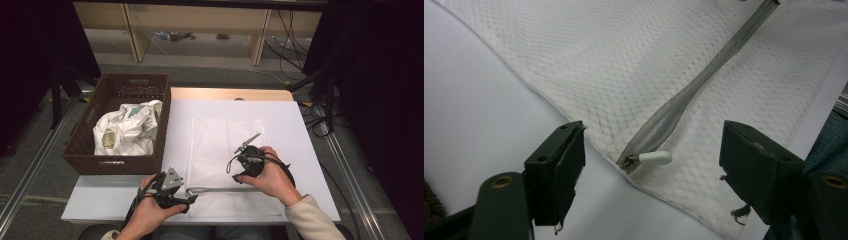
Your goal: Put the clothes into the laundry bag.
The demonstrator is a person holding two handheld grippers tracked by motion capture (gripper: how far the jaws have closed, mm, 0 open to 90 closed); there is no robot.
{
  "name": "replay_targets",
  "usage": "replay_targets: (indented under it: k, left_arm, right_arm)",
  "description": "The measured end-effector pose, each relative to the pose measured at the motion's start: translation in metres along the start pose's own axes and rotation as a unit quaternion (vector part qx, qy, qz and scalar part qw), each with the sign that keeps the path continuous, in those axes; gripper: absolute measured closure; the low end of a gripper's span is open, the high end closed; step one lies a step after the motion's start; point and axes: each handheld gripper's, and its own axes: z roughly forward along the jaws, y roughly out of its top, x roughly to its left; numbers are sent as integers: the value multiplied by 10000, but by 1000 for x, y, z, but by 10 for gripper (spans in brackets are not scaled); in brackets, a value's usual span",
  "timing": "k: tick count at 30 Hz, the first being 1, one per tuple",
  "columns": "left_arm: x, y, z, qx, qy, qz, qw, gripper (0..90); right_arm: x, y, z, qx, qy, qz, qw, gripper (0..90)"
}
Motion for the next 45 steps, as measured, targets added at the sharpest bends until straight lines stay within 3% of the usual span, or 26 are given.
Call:
replay_targets:
  k: [1, 7, 13, 14, 18, 27, 31, 33, 37, 41, 45]
  left_arm:
    - [1, 0, -1, 86, 19, 126, 9999, 263]
    - [0, 0, 1, 16, -84, 36, 10000, 273]
    - [0, -1, 2, 78, -68, 38, 9999, 278]
    - [0, -1, 2, 69, -100, 24, 9999, 280]
    - [0, -1, 3, 53, -151, 7, 9999, 282]
    - [0, -2, 5, 82, -151, 13, 9999, 286]
    - [0, -2, 5, 88, -165, 28, 9998, 287]
    - [0, -2, 5, 82, -155, 18, 9998, 287]
    - [0, -2, 5, 86, -166, 24, 9998, 288]
    - [0, -2, 6, 92, -167, 17, 9998, 289]
    - [0, -2, 6, 96, -174, 16, 9998, 290]
  right_arm:
    - [2, 1, 3, 68, 20, -41, 10000, 416]
    - [10, -3, 17, 632, 35, -227, 9977, 402]
    - [15, -6, 25, 912, 100, -503, 9945, 378]
    - [18, -6, 27, 1027, 77, -384, 9939, 377]
    - [15, -5, 31, 946, 76, -479, 9943, 384]
    - [9, -5, 28, 795, -11, -123, 9968, 409]
    - [6, -5, 28, 713, -58, -110, 9974, 423]
    - [5, -5, 30, 662, -24, -240, 9975, 433]
    - [8, -5, 33, 695, -16, -280, 9972, 451]
    - [8, -5, 34, 628, 65, -338, 9974, 529]
    - [6, -5, 33, 462, 111, -345, 9983, 679]
